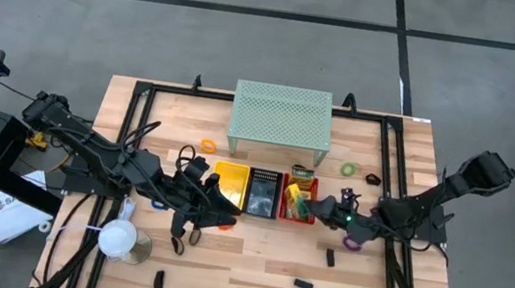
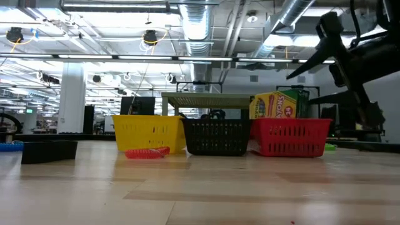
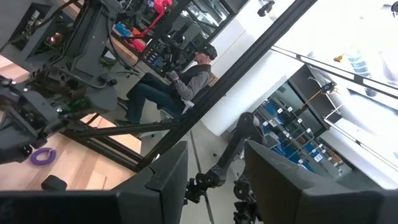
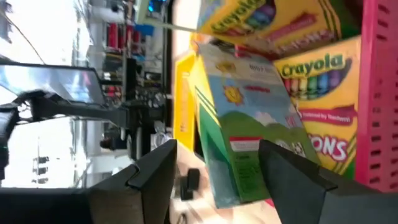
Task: Pick & Place Office Desk Supplies
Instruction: Put the crayons box into the red bin
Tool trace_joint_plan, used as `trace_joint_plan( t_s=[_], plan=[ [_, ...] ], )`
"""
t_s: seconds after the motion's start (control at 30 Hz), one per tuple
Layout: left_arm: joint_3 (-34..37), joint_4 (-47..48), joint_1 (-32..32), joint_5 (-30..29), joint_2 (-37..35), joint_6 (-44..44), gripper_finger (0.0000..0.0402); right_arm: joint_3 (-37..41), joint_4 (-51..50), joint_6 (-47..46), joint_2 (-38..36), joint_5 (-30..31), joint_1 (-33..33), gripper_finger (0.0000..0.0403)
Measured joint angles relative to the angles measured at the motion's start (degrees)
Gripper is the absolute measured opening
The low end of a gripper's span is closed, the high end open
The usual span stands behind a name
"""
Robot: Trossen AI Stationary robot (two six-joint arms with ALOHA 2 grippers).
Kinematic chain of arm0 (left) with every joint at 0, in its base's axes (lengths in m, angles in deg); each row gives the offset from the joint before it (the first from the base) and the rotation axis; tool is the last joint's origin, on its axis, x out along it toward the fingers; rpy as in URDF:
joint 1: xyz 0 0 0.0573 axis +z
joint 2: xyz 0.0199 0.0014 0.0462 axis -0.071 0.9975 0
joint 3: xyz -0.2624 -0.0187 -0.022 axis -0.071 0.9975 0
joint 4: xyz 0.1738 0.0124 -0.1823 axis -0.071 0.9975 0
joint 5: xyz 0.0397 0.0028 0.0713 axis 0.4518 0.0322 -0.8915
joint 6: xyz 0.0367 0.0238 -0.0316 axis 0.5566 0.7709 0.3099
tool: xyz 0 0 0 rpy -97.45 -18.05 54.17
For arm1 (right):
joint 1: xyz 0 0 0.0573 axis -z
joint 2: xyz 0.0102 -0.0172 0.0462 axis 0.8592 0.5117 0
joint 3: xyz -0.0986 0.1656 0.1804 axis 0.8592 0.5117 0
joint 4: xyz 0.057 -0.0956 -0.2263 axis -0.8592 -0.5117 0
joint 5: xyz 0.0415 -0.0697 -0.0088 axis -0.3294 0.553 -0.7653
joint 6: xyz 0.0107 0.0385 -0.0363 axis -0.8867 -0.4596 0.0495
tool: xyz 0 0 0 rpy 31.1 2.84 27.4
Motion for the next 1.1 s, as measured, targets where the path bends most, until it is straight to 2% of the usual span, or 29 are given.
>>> trace_joint_plan(
  t_s=[0.27, 0.4, 0.47, 0.73, 1.1],
  plan=[
    [0.0, 0.0, 0.0, 0.0, 0.0, -0.1, 0.0154, 0.0, -3.9, 0.6, -4.0, 4.0, -2.2, 0.0217],
    [0.0, 0.0, 0.0, 0.0, 0.0, -0.1, 0.0154, 0.0, -1.8, 5.3, -7.6, 9.3, -3.1, 0.0207],
    [0.0, 0.0, 0.0, 0.0, 0.0, 0.0, 0.0154, 0.0, -0.7, 9.0, -10.0, 9.8, -2.8, 0.0201],
    [0.0, 0.0, 0.0, -0.1, 0.0, 0.3, 0.0154, -0.8, -0.7, 16.7, -13.0, 6.1, 0.0, 0.0171],
    [0.0, 0.0, 0.0, -0.1, 0.0, 0.5, 0.0154, -5.6, -0.7, 18.0, -3.1, -3.5, 3.9, 0.0168]
  ],
)
